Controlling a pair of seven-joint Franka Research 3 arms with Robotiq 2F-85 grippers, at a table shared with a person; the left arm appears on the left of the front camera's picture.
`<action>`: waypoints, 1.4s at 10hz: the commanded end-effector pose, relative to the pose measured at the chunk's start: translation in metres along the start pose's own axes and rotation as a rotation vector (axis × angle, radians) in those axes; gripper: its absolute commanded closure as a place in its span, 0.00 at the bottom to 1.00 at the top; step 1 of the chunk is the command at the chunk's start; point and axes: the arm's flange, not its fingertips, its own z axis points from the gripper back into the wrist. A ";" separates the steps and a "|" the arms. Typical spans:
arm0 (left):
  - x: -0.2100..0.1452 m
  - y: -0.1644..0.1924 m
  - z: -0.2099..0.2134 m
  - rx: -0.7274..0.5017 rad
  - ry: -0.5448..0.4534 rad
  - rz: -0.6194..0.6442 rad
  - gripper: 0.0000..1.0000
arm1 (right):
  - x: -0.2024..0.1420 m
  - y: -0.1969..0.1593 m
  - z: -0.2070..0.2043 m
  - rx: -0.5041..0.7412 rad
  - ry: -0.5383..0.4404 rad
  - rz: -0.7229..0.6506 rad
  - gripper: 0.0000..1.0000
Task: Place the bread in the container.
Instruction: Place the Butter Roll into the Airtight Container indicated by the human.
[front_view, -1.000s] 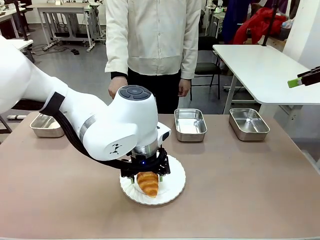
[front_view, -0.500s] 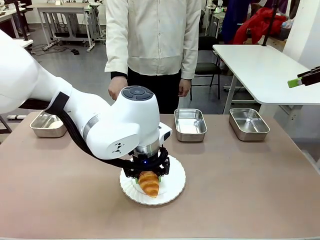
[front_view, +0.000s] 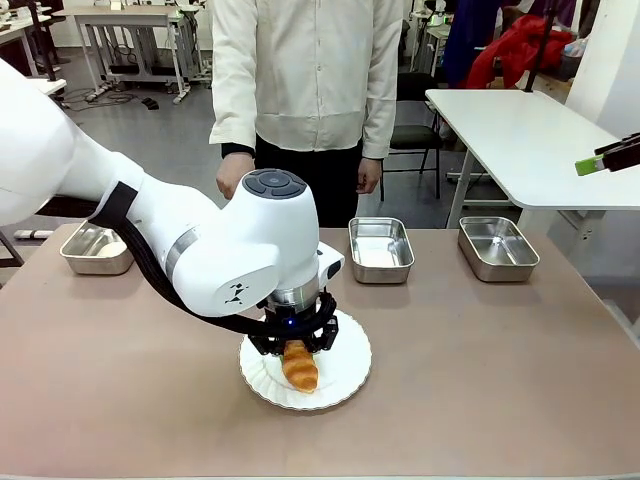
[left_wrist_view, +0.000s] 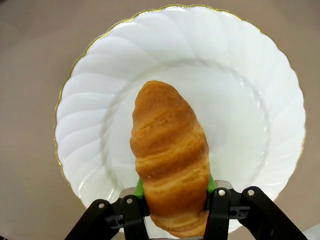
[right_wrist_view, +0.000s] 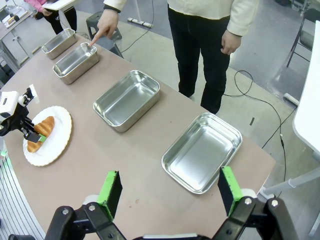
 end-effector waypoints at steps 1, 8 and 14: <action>-0.002 0.000 -0.002 0.001 0.003 0.001 0.58 | 0.002 0.000 0.000 0.006 -0.016 0.001 0.00; 0.078 0.025 0.123 -0.031 0.025 -0.122 0.58 | 0.002 0.000 0.000 0.006 -0.016 0.001 0.00; 0.237 0.110 0.140 -0.074 0.136 -0.266 0.58 | 0.002 0.000 0.000 0.006 -0.016 0.001 0.00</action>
